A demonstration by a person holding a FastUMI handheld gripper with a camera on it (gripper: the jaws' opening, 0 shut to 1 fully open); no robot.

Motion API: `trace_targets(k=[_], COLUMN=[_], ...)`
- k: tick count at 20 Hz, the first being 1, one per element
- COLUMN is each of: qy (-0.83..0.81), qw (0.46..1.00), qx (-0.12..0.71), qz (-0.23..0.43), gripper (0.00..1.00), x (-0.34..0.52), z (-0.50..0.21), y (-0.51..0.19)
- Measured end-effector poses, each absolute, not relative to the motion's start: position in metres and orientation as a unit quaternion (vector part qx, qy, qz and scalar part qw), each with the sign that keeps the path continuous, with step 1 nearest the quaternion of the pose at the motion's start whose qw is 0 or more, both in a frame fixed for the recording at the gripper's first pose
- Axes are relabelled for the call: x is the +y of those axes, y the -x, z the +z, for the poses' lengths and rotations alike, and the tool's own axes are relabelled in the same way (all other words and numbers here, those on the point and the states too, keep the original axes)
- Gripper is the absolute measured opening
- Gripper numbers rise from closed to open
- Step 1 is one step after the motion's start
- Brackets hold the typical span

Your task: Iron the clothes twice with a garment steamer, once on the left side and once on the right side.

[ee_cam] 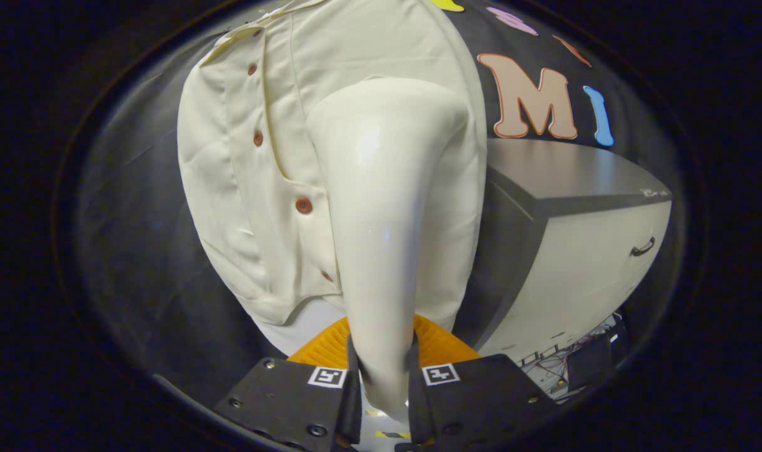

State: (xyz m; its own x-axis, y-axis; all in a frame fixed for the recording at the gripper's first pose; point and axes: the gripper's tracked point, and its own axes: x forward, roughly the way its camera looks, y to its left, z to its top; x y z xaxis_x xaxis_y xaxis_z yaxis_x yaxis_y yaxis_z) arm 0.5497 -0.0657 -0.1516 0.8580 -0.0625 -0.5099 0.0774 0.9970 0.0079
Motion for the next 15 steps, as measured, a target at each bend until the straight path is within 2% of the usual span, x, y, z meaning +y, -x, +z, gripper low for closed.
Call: trace_targets(k=[7, 15], qy=[-0.036, -0.054], qw=[0.938, 0.932], qx=[0.337, 0.35], qz=[-0.066, -0.08], gripper=[0.3, 0.3], x=[-0.075, -0.055], z=[-0.216, -0.233], y=[-0.499, -0.421])
